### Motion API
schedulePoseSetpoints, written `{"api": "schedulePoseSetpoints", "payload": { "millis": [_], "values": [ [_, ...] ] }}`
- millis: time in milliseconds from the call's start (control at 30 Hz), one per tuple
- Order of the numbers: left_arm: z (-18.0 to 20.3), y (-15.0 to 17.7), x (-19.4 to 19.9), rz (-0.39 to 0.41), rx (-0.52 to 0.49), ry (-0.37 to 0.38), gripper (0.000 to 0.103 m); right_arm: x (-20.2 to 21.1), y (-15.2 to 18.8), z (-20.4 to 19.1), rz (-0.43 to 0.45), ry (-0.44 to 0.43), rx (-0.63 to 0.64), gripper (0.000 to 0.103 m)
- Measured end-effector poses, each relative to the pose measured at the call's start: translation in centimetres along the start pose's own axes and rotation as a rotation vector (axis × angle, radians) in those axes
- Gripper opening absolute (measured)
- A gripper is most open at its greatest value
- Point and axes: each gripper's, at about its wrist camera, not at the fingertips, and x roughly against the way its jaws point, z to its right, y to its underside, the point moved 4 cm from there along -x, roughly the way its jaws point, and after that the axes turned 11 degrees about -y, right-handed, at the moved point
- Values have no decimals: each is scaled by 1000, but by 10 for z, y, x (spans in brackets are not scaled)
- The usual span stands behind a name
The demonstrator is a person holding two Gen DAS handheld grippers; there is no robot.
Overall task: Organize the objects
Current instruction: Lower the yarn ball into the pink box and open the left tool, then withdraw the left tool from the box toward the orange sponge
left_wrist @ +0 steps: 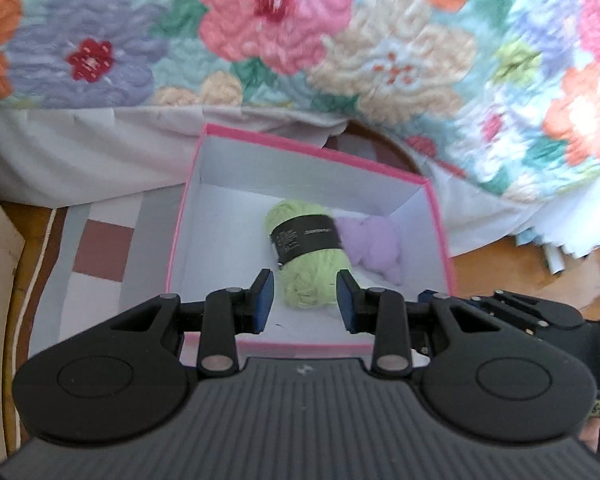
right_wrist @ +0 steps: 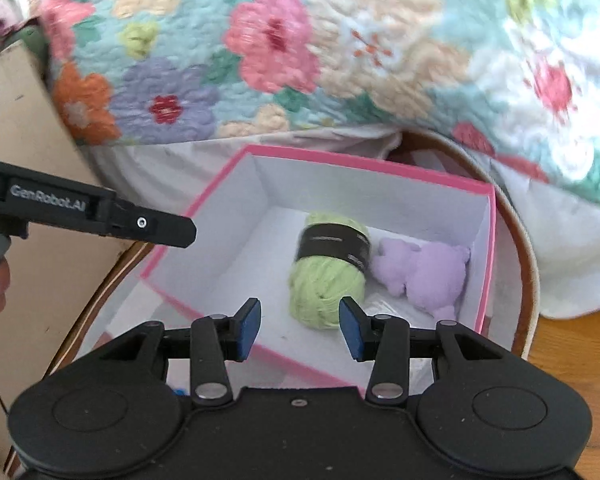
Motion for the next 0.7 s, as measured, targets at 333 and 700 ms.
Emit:
{"api": "schedulePoseSetpoints", "payload": {
  "millis": [333, 700],
  "values": [
    [-3, 17, 83, 50, -52, -22, 46, 58, 0, -55, -11, -34, 112, 61],
    [6, 49, 129, 17, -201, -104, 70, 99, 9, -80, 13, 2, 155, 82]
  ]
}}
